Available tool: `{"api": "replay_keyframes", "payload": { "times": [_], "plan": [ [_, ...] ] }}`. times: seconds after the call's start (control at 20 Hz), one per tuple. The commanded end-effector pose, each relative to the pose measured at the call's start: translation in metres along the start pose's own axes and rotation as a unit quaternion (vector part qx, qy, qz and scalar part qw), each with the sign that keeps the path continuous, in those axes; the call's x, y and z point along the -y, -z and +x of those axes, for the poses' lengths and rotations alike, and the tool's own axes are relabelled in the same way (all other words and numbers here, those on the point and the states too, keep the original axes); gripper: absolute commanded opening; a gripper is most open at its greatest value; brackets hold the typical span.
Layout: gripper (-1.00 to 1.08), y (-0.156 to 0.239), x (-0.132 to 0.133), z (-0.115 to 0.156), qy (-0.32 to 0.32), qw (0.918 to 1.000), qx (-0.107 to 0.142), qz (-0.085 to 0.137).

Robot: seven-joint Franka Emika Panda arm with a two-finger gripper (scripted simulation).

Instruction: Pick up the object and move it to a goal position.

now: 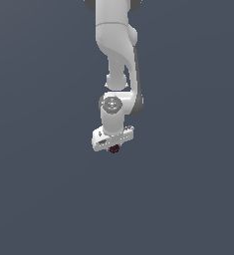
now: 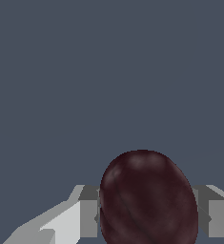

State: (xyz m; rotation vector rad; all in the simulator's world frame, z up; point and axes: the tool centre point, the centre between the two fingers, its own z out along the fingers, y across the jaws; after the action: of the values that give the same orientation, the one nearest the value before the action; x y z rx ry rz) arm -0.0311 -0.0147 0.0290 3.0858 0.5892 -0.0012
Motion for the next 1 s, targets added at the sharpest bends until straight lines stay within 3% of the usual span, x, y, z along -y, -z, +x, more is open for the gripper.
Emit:
{"api": "replay_keyframes", "payload": {
  "times": [0.0, 0.55, 0.95],
  "plan": [
    [-1.00, -0.001, 0.000, 0.001, 0.000, 1.0000, 0.000, 0.000],
    [-1.00, 0.002, 0.002, 0.003, 0.000, 1.0000, 0.000, 0.000],
    [-1.00, 0.021, 0.029, 0.036, 0.000, 1.0000, 0.000, 0.000]
  ]
}}
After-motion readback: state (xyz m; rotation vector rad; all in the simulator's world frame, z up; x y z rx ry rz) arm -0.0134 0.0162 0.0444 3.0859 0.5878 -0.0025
